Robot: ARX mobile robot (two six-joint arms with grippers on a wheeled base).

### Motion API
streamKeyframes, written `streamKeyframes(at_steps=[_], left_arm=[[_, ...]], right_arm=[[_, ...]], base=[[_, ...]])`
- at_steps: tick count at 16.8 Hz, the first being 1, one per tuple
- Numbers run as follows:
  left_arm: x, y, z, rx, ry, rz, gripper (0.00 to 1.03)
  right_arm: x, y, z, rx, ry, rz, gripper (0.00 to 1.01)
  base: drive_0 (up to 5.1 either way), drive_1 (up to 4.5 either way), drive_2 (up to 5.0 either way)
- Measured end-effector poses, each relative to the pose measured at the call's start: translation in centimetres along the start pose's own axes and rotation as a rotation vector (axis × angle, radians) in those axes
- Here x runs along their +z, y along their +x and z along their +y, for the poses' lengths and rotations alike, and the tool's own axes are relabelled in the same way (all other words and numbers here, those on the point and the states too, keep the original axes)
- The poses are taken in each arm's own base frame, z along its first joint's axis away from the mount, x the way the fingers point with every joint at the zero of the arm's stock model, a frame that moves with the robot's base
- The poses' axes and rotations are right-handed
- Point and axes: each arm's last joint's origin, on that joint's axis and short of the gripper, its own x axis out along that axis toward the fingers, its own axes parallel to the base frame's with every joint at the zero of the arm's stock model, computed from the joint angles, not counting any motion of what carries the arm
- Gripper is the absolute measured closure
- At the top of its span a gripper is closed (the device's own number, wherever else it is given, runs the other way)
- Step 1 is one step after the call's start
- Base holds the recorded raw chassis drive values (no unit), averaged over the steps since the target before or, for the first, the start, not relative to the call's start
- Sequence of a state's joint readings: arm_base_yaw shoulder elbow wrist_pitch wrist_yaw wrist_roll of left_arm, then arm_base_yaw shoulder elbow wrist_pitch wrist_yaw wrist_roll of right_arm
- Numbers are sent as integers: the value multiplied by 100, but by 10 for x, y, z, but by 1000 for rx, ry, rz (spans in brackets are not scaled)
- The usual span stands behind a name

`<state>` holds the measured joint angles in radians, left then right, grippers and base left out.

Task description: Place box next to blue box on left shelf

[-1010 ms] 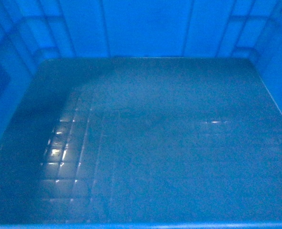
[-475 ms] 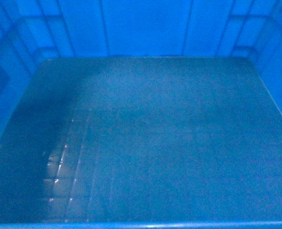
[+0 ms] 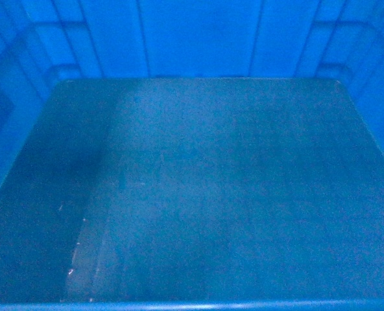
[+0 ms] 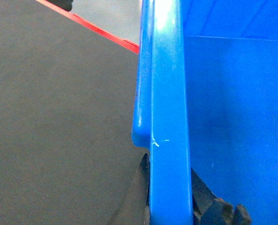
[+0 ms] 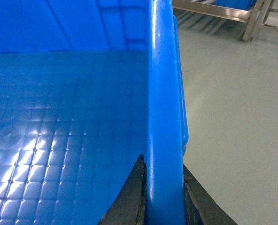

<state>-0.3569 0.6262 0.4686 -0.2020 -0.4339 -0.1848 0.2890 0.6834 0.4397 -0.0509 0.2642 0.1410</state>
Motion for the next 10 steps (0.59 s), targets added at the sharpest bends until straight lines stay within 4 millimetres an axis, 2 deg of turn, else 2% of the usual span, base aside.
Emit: streamKeyframes(at_steps=[10], left_arm=[[0,0,0,0,0,0,95]], right_arm=[[0,0,0,0,0,0,91]], base=[[-163,-163,-163]])
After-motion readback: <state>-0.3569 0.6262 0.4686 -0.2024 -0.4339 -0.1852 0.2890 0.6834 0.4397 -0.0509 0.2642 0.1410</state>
